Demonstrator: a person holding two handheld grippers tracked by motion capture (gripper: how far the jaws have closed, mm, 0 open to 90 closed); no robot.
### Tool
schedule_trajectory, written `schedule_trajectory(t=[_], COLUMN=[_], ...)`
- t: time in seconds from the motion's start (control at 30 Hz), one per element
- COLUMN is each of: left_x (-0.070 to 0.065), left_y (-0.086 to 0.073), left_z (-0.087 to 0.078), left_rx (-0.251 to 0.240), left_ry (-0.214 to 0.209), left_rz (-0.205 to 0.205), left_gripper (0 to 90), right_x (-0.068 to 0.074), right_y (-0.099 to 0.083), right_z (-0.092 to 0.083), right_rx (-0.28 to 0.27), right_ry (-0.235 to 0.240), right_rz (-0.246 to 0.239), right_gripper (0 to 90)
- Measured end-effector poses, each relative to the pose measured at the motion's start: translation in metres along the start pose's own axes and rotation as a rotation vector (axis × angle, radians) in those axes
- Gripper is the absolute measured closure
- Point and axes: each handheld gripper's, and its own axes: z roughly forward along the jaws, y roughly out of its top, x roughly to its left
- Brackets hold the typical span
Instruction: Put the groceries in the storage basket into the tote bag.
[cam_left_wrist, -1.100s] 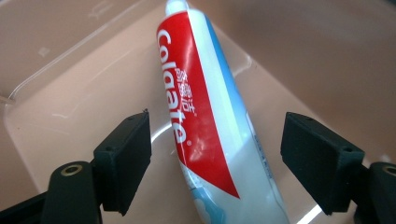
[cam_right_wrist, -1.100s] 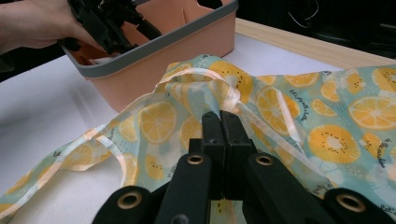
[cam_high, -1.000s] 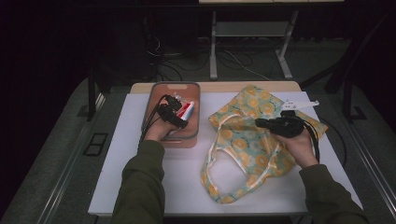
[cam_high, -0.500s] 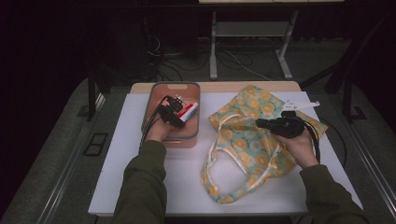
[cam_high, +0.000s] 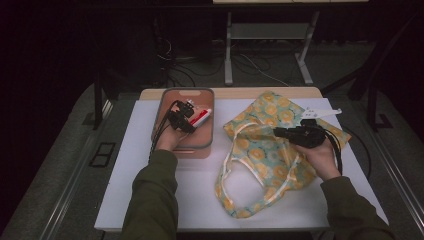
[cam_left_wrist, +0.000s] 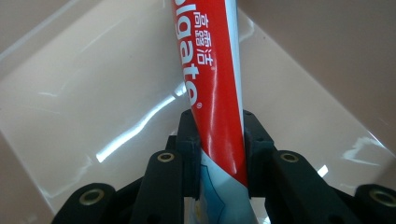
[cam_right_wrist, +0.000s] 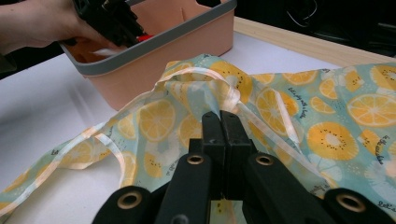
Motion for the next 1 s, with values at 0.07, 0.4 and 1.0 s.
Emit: schedule_trajectory(t=[0.07,0.4,1.0], left_x=[0.003,0.013,-0.032], left_y=[0.0,0.002,-0.018], left_z=[-0.005,-0.039,-0.102], left_rx=[-0.035,-0.119,-0.214], left_ry=[-0.011,-0.039,-0.201], left_rz=[-0.021,-0.052,0.009], left_gripper=[73.1,73.6,73.8], right_x=[0.0,-0.002,-0.003], right_y=[0.0,0.0,0.0], right_z=[0.0,0.0,-0.002], right_rx=[0.0,-0.002,-0.005], right_ry=[0.001,-0.001,-0.006], right_rz=[0.002,0.006,0.009], right_gripper=[89.6,89.6,89.6])
